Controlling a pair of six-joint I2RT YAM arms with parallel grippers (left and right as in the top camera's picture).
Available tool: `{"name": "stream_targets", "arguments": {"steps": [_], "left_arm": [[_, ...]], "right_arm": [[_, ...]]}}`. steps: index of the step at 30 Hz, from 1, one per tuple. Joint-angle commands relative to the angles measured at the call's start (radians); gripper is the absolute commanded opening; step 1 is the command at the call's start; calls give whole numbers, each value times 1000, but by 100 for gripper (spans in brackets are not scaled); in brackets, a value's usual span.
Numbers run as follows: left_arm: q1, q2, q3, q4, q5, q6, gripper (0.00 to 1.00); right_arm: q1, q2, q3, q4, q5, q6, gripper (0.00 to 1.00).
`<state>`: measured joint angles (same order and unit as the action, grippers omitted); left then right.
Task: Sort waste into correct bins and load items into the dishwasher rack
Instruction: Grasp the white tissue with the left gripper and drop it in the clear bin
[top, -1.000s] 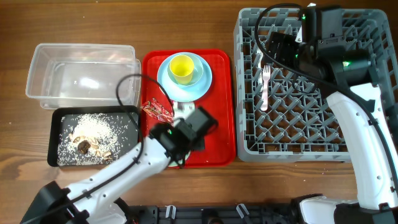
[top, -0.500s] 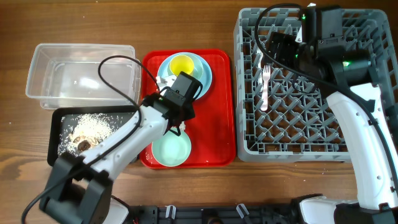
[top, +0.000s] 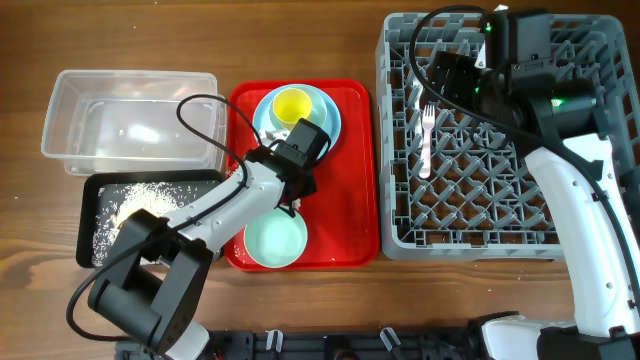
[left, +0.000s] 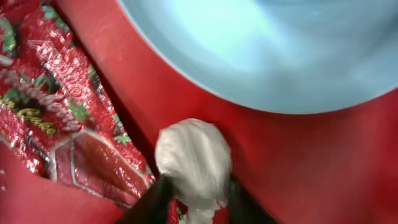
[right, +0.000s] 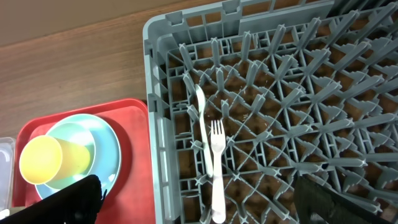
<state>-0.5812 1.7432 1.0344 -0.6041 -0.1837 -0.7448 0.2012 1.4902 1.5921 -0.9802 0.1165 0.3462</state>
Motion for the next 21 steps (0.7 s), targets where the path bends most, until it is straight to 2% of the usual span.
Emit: {"name": "stream_targets", "arguments": {"steps": [1, 2, 3, 8, 13, 16, 21], "left_arm": [[1, 13, -2, 14, 3, 8, 14], [1, 13, -2, 14, 3, 8, 6], [1, 13, -2, 14, 3, 7, 4], [4, -29, 4, 10, 3, 7, 4], [43, -195, 13, -14, 2, 8, 4], [109, -300, 13, -33, -8, 8, 4], [309, -392, 13, 14, -37, 8, 4]], "right_arm": [[1, 10, 5, 2, 7, -5, 100], [1, 10, 5, 2, 7, -5, 100], [1, 10, 5, 2, 7, -5, 100], [1, 10, 5, 2, 7, -5, 100], [1, 10, 5, 2, 7, -5, 100], [1, 10, 5, 2, 7, -5, 100], [1, 10, 5, 3, 7, -5, 100]]}}
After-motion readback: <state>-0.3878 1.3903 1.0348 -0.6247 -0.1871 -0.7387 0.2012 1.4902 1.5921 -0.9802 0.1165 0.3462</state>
